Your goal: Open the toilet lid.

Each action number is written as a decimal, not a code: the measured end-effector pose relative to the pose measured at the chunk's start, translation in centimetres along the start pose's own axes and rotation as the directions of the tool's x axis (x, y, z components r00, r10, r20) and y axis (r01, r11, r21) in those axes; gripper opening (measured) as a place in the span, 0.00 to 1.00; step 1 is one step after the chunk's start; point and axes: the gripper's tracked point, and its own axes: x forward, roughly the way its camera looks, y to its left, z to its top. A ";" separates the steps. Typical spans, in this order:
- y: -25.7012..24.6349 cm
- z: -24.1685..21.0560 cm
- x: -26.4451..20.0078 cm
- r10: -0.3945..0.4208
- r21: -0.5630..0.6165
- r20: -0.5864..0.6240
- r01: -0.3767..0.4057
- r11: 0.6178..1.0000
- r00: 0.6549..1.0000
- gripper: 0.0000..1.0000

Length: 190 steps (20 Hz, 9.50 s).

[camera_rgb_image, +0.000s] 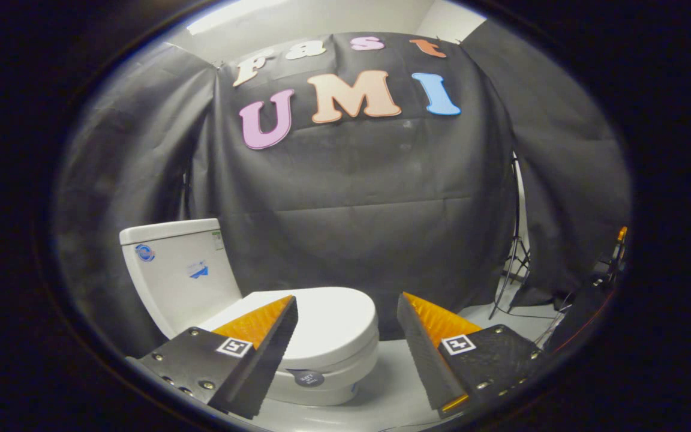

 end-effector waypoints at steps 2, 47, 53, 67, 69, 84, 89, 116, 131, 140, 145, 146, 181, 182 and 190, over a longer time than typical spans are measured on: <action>0.2 0.1 -0.5 0.011 -0.036 -0.009 -0.012 0.999 1.000 0.98; 2.6 -18.2 5.2 0.223 0.539 -0.542 0.131 0.832 0.810 0.94; 5.5 -22.3 5.1 0.291 0.627 -0.595 0.206 0.751 0.749 0.91; 6.5 -22.5 5.1 0.329 0.656 -0.614 0.233 0.718 0.717 0.36; 6.6 -22.0 5.2 0.353 0.705 -0.588 0.248 0.664 0.728 0.33; 6.4 -20.8 4.9 0.405 0.786 -0.526 0.246 0.567 0.748 0.32; 6.3 -21.4 4.9 0.394 0.810 -0.535 0.320 0.491 0.747 0.31; 7.4 -14.0 5.4 0.293 0.687 -0.510 0.178 0.704 0.809 0.01; 10.0 -9.0 5.8 0.235 0.589 -0.485 0.116 0.800 0.842 0.01; 9.7 -9.0 5.9 0.195 0.568 -0.459 0.118 0.814 0.867 0.01; 10.0 -9.0 5.8 0.197 0.512 -0.446 0.068 0.856 0.873 0.01; 10.0 -9.0 5.9 0.195 0.509 -0.444 0.067 0.858 0.875 0.01; 11.3 -8.4 5.4 0.146 0.178 -0.334 -0.090 0.980 0.931 0.02; 11.1 -8.5 5.4 0.134 0.164 -0.333 -0.083 0.983 0.933 0.02; 11.1 -8.6 5.5 0.099 0.137 -0.309 -0.059 0.989 0.946 0.02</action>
